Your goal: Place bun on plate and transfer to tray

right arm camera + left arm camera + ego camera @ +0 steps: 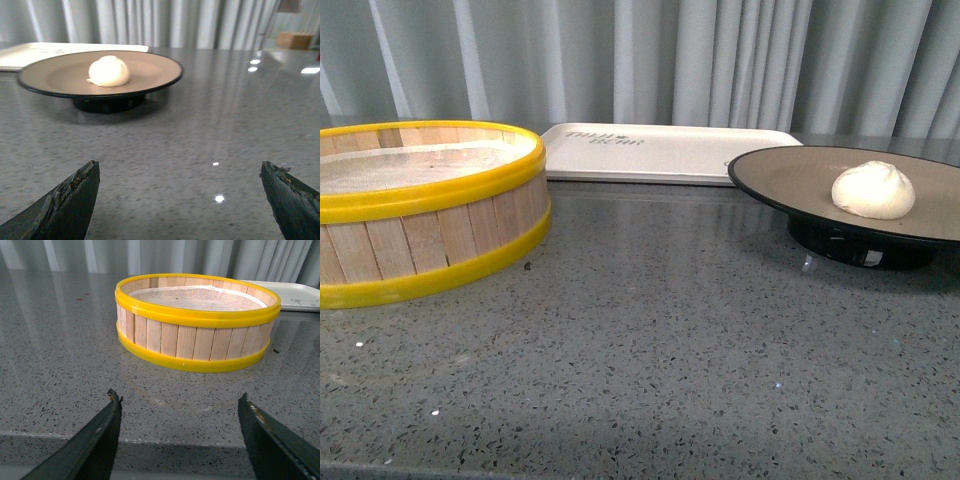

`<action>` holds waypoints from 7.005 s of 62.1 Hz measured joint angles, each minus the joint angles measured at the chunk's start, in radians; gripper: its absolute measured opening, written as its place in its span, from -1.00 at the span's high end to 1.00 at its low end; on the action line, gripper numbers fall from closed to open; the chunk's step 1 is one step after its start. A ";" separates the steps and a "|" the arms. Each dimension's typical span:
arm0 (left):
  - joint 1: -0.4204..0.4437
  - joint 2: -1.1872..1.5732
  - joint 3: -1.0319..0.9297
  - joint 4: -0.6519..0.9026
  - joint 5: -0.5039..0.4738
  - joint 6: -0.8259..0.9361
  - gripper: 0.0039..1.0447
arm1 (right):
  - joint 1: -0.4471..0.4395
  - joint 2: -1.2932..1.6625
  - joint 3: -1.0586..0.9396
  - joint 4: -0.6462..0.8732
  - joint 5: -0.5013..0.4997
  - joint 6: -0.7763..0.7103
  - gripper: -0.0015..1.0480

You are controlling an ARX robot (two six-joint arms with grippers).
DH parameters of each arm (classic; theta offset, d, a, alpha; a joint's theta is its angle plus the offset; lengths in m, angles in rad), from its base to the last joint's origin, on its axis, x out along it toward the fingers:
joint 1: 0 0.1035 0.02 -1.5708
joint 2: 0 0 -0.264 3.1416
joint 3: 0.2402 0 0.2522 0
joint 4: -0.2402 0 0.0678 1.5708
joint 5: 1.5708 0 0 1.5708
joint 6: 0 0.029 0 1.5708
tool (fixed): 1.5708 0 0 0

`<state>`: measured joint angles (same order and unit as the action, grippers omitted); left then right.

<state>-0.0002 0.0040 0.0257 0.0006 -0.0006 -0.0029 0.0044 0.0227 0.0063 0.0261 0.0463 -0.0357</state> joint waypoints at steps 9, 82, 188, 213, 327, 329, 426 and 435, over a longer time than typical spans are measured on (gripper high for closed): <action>0.000 0.000 0.000 0.000 0.002 0.001 -0.91 | -0.098 0.266 0.090 0.253 -0.061 -0.042 -0.84; 0.000 0.000 0.000 0.000 0.000 0.000 -0.88 | -0.363 1.276 0.678 0.269 -0.707 1.210 -0.84; 0.000 0.000 0.000 0.000 0.000 0.000 -0.88 | -0.216 1.307 0.730 0.520 -0.755 1.394 0.94; 0.000 0.000 0.000 0.000 0.000 0.000 -0.88 | -0.094 1.647 1.208 0.348 -0.614 1.467 0.94; 0.000 0.000 0.000 0.000 0.000 0.000 -0.88 | 0.018 2.154 1.724 0.084 -0.562 1.341 0.94; 0.000 0.000 0.000 0.000 0.000 0.000 -0.88 | 0.018 2.152 1.722 0.084 -0.560 1.340 0.94; 0.000 0.000 0.000 0.000 0.000 0.000 -0.88 | -0.103 1.727 1.332 0.188 -0.325 1.149 -0.84; 0.000 0.000 0.000 0.000 0.000 0.000 -0.88 | -0.130 1.388 1.021 0.291 -0.087 0.793 -0.84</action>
<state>-0.0002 0.0036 0.0257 0.0006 -0.0006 -0.0025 -0.1257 1.4109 1.0275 0.3172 -0.0402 0.7574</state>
